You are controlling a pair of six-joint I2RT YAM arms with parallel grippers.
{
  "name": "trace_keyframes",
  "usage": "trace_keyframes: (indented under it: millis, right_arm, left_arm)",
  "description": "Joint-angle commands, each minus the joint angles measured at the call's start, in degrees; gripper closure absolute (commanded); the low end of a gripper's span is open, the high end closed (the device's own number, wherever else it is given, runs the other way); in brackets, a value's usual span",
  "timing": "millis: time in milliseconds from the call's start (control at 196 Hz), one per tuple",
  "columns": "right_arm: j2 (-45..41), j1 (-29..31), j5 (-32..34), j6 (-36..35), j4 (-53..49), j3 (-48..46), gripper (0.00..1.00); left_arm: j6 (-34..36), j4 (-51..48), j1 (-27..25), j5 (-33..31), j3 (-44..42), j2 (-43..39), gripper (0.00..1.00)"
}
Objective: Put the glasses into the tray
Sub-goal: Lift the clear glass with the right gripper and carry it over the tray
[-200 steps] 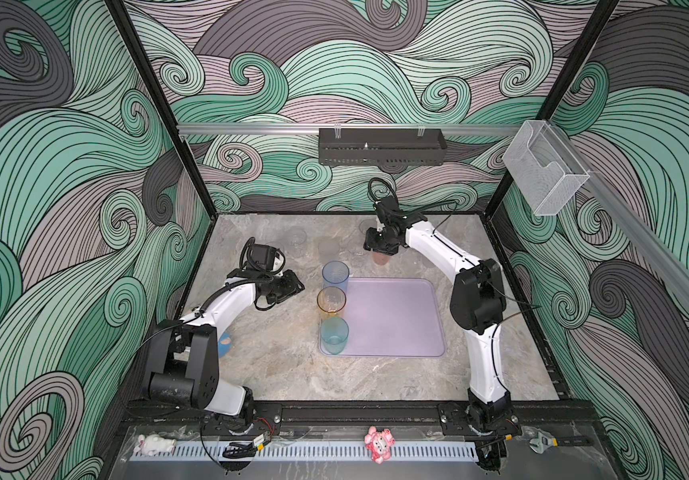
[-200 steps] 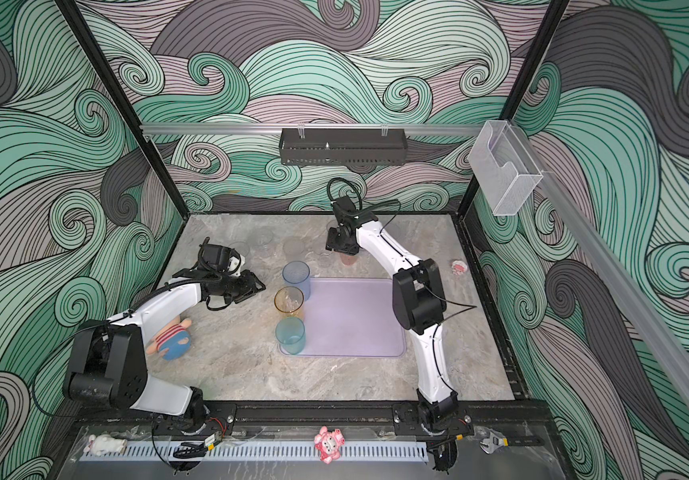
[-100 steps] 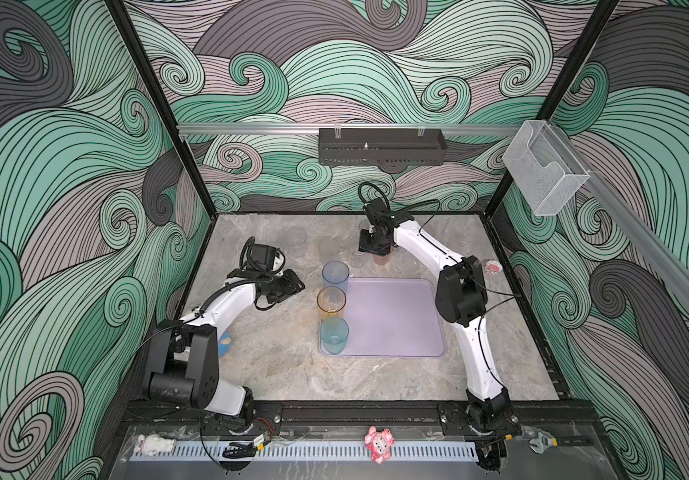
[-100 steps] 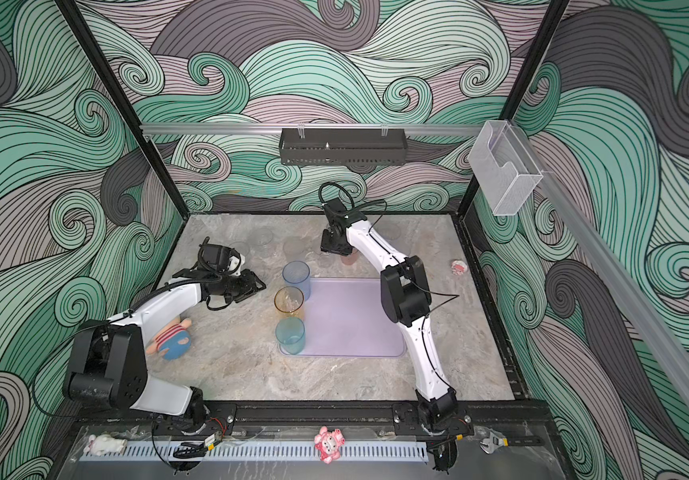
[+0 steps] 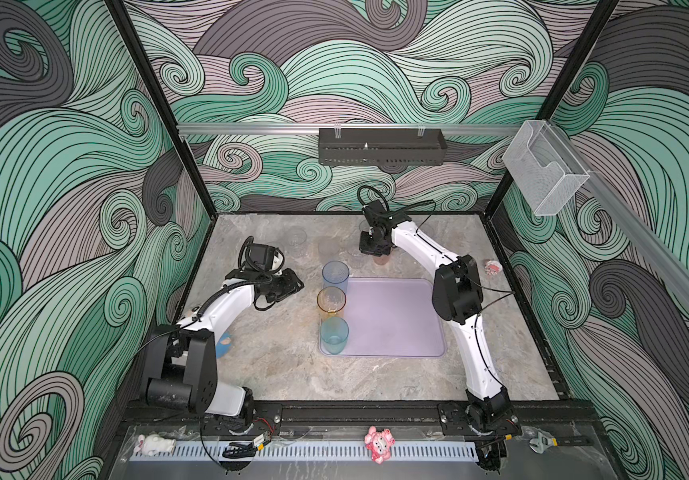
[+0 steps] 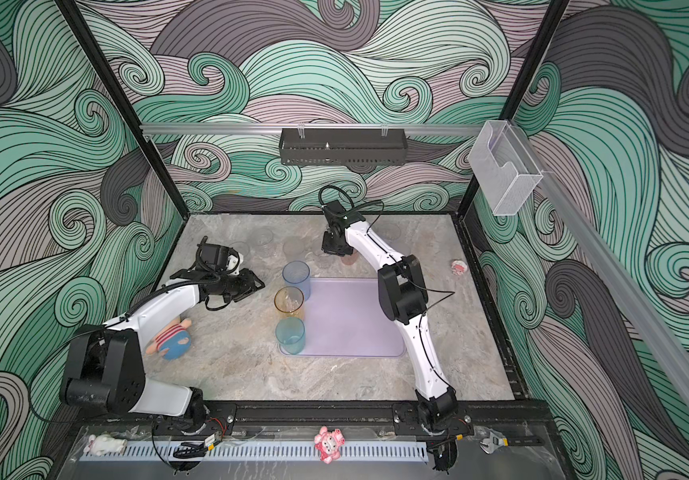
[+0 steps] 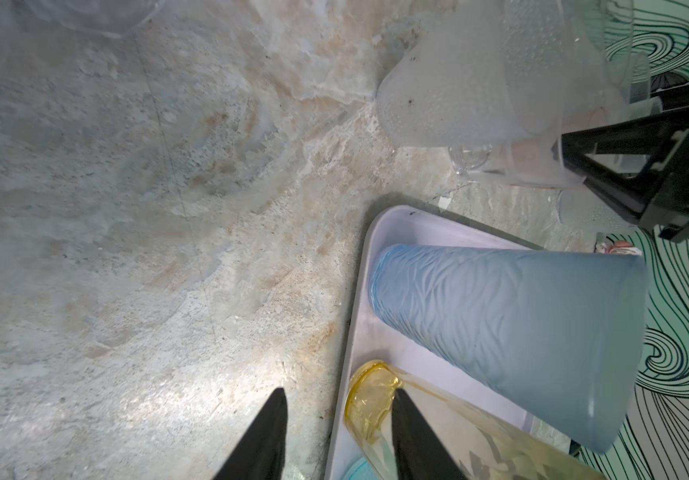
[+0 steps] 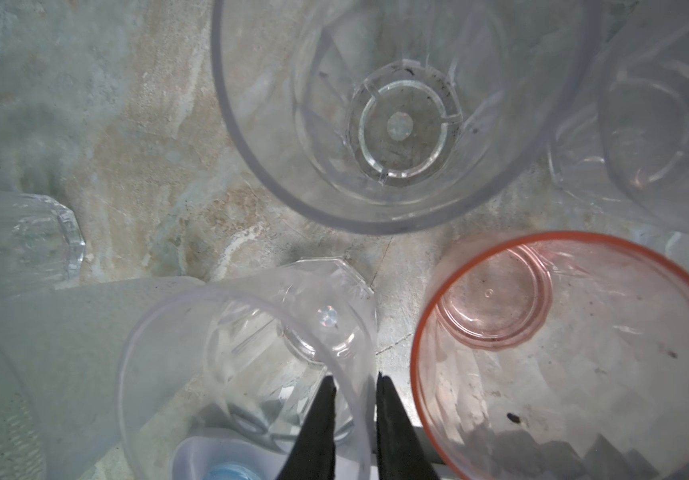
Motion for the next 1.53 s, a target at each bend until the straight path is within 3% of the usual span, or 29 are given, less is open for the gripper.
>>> trace_keyframes:
  millis: [0, 617, 918, 1117, 1525]
  right_arm:
    - [-3.41, -0.51, 1.17, -0.93, -2.12, -1.41, 0.86]
    - [-19.55, -0.61, 3.52, -1.86, -1.85, -12.05, 0.94]
    - [-31.50, -0.14, 1.72, -2.20, -1.34, -25.36, 0.94]
    - [-38.64, 2.09, 3.28, -1.76, 0.18, -36.39, 0.94]
    - [-29.62, 7.55, 7.83, -4.52, 1.64, -34.37, 0.95]
  left_arm:
    - [1.05, -1.26, -0.19, -1.79, 0.65, -2.78, 0.56]
    - [0.73, -0.82, -0.53, -1.79, -0.34, -4.60, 0.56]
    - [2.88, -3.99, -5.99, -7.65, 0.24, -5.38, 0.56]
    - [-0.73, -2.29, -8.38, -9.12, -4.25, -7.70, 0.56]
    - [-3.39, 0.90, -14.87, -11.38, -4.46, -3.24, 0.56]
